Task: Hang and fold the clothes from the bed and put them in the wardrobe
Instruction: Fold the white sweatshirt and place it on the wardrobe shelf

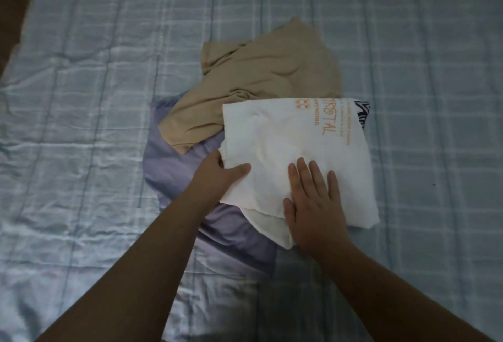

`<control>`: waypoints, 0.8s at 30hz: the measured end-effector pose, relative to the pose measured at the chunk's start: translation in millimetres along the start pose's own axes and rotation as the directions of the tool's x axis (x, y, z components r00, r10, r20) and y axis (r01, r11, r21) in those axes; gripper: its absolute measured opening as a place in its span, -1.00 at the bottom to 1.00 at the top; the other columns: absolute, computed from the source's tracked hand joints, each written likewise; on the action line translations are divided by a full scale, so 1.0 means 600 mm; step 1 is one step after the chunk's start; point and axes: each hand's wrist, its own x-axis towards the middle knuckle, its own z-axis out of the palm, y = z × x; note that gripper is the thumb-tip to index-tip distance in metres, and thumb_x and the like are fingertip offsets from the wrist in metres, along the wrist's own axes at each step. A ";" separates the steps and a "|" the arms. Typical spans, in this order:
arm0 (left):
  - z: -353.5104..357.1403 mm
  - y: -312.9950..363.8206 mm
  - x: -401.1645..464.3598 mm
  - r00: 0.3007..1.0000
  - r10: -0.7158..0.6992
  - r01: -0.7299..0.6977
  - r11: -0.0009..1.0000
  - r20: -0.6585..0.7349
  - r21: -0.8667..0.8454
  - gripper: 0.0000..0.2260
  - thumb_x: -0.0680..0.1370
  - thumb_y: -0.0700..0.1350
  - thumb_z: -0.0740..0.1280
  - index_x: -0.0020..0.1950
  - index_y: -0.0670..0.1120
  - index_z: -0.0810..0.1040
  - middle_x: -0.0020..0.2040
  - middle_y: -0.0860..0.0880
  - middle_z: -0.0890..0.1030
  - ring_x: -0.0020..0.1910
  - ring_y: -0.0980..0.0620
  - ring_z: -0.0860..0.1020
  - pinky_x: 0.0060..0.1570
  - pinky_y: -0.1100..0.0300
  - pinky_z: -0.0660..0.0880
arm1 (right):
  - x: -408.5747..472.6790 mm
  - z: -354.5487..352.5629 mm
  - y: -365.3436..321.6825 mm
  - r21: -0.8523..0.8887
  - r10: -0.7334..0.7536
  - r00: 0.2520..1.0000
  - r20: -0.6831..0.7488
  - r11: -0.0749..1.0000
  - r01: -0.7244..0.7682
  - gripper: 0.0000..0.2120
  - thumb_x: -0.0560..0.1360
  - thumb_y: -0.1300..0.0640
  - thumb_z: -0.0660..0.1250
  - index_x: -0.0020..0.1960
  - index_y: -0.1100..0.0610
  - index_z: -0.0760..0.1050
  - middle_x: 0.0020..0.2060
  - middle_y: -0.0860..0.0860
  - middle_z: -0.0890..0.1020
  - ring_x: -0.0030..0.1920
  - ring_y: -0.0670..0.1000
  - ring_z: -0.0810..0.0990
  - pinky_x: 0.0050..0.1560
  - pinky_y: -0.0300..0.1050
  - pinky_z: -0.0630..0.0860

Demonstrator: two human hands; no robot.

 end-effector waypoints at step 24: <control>0.365 0.090 -0.122 0.967 0.251 -0.246 0.901 0.034 0.357 -0.69 0.63 -0.11 0.22 0.38 -0.04 0.47 0.08 0.03 0.64 -0.05 0.26 0.53 0.06 0.42 0.38 | -0.079 -0.078 0.195 0.704 0.374 0.853 -0.363 0.710 -0.012 -0.55 0.60 0.12 0.01 0.44 0.19 0.36 0.46 0.10 0.38 0.51 0.04 0.26 0.50 0.05 0.19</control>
